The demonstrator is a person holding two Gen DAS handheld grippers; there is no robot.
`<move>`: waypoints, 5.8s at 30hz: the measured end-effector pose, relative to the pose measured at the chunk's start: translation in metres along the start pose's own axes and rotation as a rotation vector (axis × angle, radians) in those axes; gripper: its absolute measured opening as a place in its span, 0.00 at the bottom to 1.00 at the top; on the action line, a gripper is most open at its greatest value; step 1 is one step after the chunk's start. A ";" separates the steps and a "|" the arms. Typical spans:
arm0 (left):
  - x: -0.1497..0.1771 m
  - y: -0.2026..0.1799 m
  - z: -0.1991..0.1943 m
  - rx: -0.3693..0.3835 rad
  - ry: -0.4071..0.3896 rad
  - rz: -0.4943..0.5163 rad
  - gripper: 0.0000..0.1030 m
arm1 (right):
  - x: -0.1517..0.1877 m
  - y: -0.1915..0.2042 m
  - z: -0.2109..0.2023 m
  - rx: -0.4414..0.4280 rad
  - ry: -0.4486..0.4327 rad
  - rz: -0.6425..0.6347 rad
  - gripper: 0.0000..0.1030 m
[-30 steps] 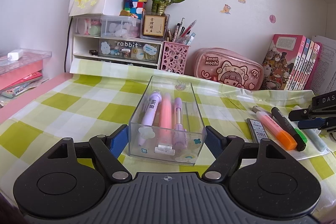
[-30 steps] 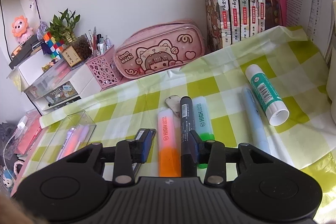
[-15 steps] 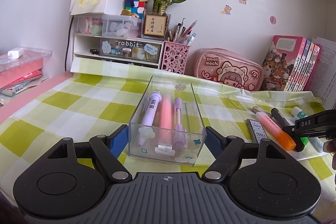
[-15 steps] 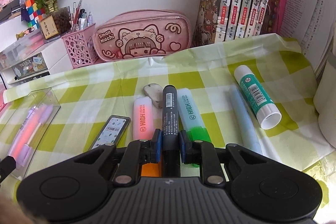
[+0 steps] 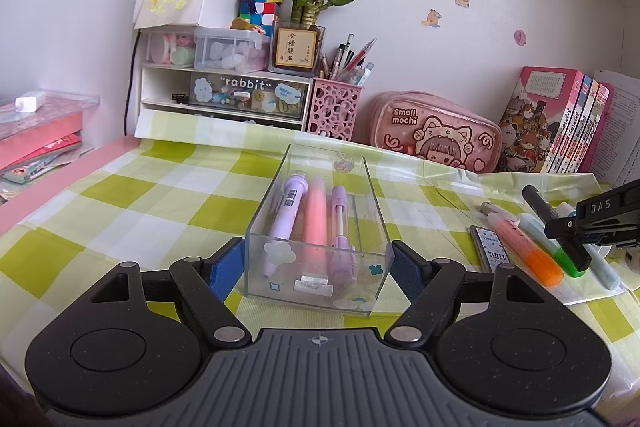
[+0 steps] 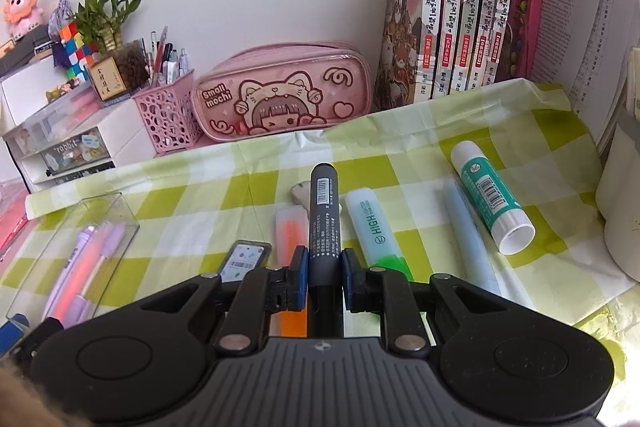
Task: Organize stationery
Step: 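Move the right gripper to the black marker and grasp it, then carry the black marker into the clear tray and open the right gripper, then return the right gripper to the orange highlighter and grasp it, then carry the orange highlighter into the clear tray and release it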
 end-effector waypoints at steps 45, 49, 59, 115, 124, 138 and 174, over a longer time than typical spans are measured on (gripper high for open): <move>0.002 0.002 -0.001 0.011 -0.018 -0.003 0.74 | 0.016 0.153 0.039 -0.379 0.499 0.250 0.16; 0.002 0.002 -0.001 0.014 -0.017 -0.006 0.74 | 0.016 0.159 0.050 -0.299 0.518 0.237 0.16; 0.002 0.002 0.000 0.016 -0.017 -0.008 0.74 | 0.010 0.172 0.060 -0.208 0.517 0.166 0.16; 0.002 0.003 0.002 0.018 -0.017 -0.010 0.74 | -0.014 -0.006 0.004 -0.266 0.175 0.169 0.59; 0.002 0.003 0.002 0.018 -0.016 -0.010 0.74 | 0.000 -0.003 0.018 -0.173 0.182 0.105 0.41; 0.002 0.003 0.002 0.018 -0.017 -0.010 0.74 | 0.004 -0.004 0.024 -0.117 0.149 0.059 0.21; 0.002 0.005 0.002 0.021 -0.012 -0.015 0.74 | -0.006 0.006 0.010 -0.240 0.170 0.178 0.08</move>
Point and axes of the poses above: each gripper's, at about its wrist camera, not at the fingertips, and z roughly the way its jaws point, y to its left, x to its underside, the point moved 4 cm from there along z, roughly the way its jaws point, and after that the axes turned 13 degrees about z, right-handed, at the moved point
